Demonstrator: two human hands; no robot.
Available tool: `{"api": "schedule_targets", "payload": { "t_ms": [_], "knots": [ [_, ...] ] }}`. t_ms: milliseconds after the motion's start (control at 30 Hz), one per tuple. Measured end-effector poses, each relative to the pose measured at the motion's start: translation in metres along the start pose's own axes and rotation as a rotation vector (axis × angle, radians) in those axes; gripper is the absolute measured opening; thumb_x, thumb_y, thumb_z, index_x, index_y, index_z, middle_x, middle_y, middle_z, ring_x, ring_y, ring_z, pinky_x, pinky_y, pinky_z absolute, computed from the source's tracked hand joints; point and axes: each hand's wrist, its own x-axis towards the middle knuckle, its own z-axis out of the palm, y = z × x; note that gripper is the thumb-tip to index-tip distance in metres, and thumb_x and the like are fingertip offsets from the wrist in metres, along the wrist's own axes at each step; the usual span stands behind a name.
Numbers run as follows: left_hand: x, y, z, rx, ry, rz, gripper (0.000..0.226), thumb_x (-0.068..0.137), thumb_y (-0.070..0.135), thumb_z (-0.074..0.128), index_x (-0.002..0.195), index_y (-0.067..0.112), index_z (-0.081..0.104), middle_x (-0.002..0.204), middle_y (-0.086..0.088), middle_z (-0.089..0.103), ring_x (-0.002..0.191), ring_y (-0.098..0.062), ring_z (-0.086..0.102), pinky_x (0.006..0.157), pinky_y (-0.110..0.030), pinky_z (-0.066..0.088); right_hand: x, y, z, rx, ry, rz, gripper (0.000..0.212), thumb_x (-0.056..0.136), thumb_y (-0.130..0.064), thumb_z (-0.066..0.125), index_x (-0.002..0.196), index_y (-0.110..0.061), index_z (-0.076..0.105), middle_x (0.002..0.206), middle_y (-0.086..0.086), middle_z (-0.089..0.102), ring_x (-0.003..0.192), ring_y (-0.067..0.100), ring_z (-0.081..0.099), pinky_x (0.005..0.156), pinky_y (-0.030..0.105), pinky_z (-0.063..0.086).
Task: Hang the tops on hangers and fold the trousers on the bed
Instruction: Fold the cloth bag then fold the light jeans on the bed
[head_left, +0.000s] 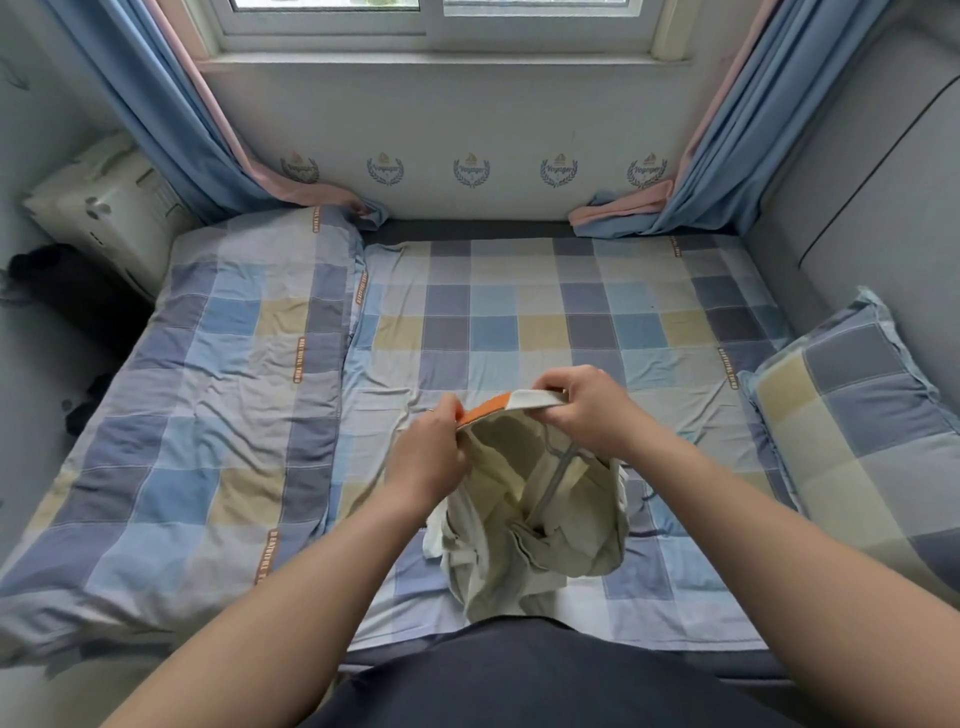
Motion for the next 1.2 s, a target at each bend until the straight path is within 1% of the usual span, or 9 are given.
{"api": "schedule_targets", "payload": {
  "t_ms": [100, 233, 433, 633, 833, 933, 1000, 1133, 1200],
  "knots": [
    [0.01, -0.013, -0.01, 0.028, 0.084, -0.019, 0.012, 0.095, 0.011, 0.053, 0.105, 0.012, 0.059, 0.096, -0.007, 0.06, 0.087, -0.03, 0.056, 0.067, -0.035, 0.039, 0.0, 0.024, 0.003, -0.291, -0.127, 0.071, 0.009, 0.09, -0.019, 0.069, 0.098, -0.016, 0.07, 0.098, 0.0, 0.068, 0.09, 0.022, 0.061, 0.081, 0.036, 0.052],
    [0.018, -0.017, -0.015, 0.061, 0.123, -0.017, 0.016, 0.089, 0.006, 0.053, 0.1, 0.012, 0.063, 0.101, -0.007, 0.058, 0.093, -0.032, 0.057, 0.068, -0.035, 0.042, 0.002, 0.049, 0.02, -0.518, -0.162, 0.209, 0.011, 0.087, -0.013, 0.061, 0.083, -0.023, 0.066, 0.088, 0.003, 0.068, 0.081, 0.028, 0.064, 0.072, 0.038, 0.057],
    [0.011, -0.064, -0.022, 0.164, 0.154, -0.246, 0.035, 0.083, -0.003, 0.05, 0.104, 0.018, 0.067, 0.113, -0.006, 0.063, 0.113, -0.035, 0.047, 0.077, -0.035, 0.039, -0.005, 0.081, 0.023, -0.602, 0.0, 0.326, 0.018, 0.087, -0.008, 0.049, 0.089, -0.022, 0.06, 0.098, 0.005, 0.067, 0.088, 0.033, 0.064, 0.065, 0.032, 0.042],
    [-0.007, -0.133, -0.035, 0.173, 0.282, -0.455, 0.03, 0.084, -0.003, 0.046, 0.091, 0.021, 0.063, 0.113, -0.015, 0.059, 0.109, -0.04, 0.047, 0.086, -0.041, 0.043, -0.022, 0.113, 0.016, -0.572, 0.085, 0.463, 0.023, 0.09, -0.007, 0.042, 0.095, -0.017, 0.062, 0.112, 0.012, 0.066, 0.101, 0.035, 0.062, 0.069, 0.034, 0.039],
    [-0.022, -0.17, -0.037, -0.034, 0.275, -0.742, 0.025, 0.084, 0.001, 0.056, 0.103, 0.016, 0.061, 0.114, -0.017, 0.059, 0.105, -0.04, 0.058, 0.089, -0.041, 0.047, -0.03, 0.131, 0.011, -0.45, 0.127, 0.616, 0.02, 0.085, -0.004, 0.043, 0.082, -0.014, 0.06, 0.104, 0.017, 0.067, 0.094, 0.038, 0.062, 0.07, 0.035, 0.043],
    [-0.025, -0.181, -0.029, -0.289, 0.2, -0.961, 0.019, 0.087, 0.001, 0.052, 0.099, 0.015, 0.058, 0.107, -0.019, 0.066, 0.084, -0.041, 0.069, 0.065, -0.043, 0.06, -0.031, 0.135, 0.013, -0.356, 0.134, 0.698, 0.019, 0.084, -0.004, 0.044, 0.077, -0.011, 0.06, 0.097, 0.016, 0.065, 0.094, 0.037, 0.062, 0.074, 0.035, 0.044],
    [-0.024, -0.181, -0.022, -0.555, 0.181, -1.073, 0.023, 0.093, -0.001, 0.047, 0.105, 0.012, 0.061, 0.113, -0.023, 0.065, 0.071, -0.04, 0.07, 0.045, -0.037, 0.055, -0.029, 0.139, 0.017, -0.229, 0.166, 0.741, 0.019, 0.083, -0.002, 0.045, 0.069, -0.009, 0.056, 0.09, 0.018, 0.065, 0.09, 0.039, 0.063, 0.072, 0.035, 0.045],
    [-0.019, -0.167, -0.024, -0.951, 0.148, -1.171, 0.027, 0.101, 0.002, 0.04, 0.103, 0.012, 0.065, 0.085, -0.014, 0.068, 0.042, -0.02, 0.065, 0.045, -0.026, 0.054, -0.022, 0.131, 0.025, 0.483, 0.327, 0.877, 0.037, 0.091, 0.006, 0.033, 0.084, -0.01, 0.066, 0.073, 0.016, 0.062, 0.053, 0.028, 0.061, 0.043, 0.022, 0.045],
    [-0.014, -0.158, -0.031, -1.089, 0.106, -1.181, 0.025, 0.102, 0.005, 0.041, 0.091, 0.009, 0.062, 0.063, -0.011, 0.069, 0.038, -0.014, 0.064, 0.047, -0.022, 0.054, -0.018, 0.123, 0.021, 0.796, 0.361, 0.88, 0.039, 0.095, 0.007, 0.031, 0.089, -0.01, 0.065, 0.076, 0.017, 0.064, 0.059, 0.028, 0.06, 0.039, 0.024, 0.051]
  ]
}}
